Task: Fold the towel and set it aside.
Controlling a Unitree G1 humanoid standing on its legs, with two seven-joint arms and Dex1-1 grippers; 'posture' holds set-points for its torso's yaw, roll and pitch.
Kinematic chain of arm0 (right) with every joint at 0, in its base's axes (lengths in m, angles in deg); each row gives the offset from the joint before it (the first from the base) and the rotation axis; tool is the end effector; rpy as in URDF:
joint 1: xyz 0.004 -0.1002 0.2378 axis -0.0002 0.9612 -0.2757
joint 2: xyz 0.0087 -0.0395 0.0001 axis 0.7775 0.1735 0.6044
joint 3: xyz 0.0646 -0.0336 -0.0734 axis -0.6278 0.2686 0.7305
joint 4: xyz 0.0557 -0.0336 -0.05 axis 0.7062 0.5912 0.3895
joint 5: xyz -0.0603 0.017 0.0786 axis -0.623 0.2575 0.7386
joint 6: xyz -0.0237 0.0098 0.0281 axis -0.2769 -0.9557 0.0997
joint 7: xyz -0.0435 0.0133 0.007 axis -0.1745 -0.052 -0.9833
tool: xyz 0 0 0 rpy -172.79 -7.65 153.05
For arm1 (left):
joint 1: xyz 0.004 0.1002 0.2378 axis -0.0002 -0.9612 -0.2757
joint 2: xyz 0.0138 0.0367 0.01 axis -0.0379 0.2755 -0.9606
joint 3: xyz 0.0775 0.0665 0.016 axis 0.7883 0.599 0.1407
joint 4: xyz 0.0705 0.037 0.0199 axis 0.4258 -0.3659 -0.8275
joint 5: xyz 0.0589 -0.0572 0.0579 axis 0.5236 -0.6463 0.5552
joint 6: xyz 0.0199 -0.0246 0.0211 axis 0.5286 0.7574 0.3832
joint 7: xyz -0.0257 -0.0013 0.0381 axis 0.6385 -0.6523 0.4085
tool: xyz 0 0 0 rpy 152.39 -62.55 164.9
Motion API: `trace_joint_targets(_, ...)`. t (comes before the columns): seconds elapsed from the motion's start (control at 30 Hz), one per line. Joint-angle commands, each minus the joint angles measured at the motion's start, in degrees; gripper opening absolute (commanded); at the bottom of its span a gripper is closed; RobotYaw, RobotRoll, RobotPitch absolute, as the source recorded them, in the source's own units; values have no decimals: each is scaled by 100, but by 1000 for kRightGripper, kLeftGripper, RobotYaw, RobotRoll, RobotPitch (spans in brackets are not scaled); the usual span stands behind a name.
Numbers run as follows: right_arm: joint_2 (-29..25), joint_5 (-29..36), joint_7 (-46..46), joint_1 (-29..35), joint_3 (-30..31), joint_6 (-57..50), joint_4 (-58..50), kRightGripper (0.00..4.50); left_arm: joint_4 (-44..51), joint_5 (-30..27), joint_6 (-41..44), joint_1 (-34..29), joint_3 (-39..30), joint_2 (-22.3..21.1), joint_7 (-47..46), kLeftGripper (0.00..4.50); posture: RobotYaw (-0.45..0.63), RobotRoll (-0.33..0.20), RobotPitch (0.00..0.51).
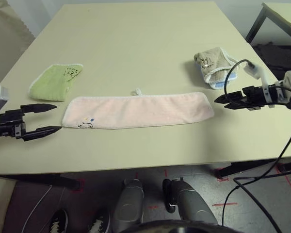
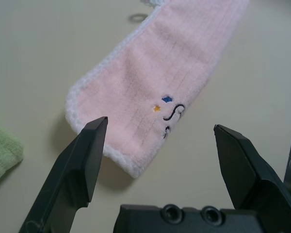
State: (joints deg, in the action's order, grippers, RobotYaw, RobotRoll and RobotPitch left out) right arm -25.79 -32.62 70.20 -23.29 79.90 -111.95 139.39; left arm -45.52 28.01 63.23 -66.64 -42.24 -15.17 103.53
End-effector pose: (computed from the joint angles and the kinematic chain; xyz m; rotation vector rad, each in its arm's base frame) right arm 0.3152 -0.2989 0.2029 0.3823 1.0494 0.6912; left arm 0.1958 0.4344 0.1906 0.3859 0.2634 -0.9361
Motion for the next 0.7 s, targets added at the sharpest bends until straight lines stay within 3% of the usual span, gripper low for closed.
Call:
trace_joint_targets(0.03, 50, 14, 102, -7, 133, -41, 153, 4500, -22, -20, -76, 3, 77, -16, 26, 4474, 159, 0, 170)
trace_joint_targets(0.33, 726, -34, -506, -286, -331, 116, 1208, 4500, 208, 7, 5, 463, 396, 84, 26, 4474, 153, 0, 164)
trace_joint_targets(0.7, 1247, 5, -966, -300, -889, 101, 1546, 4500, 474, -45, 91, 427, 382, 12, 26, 4474, 173, 0, 160)
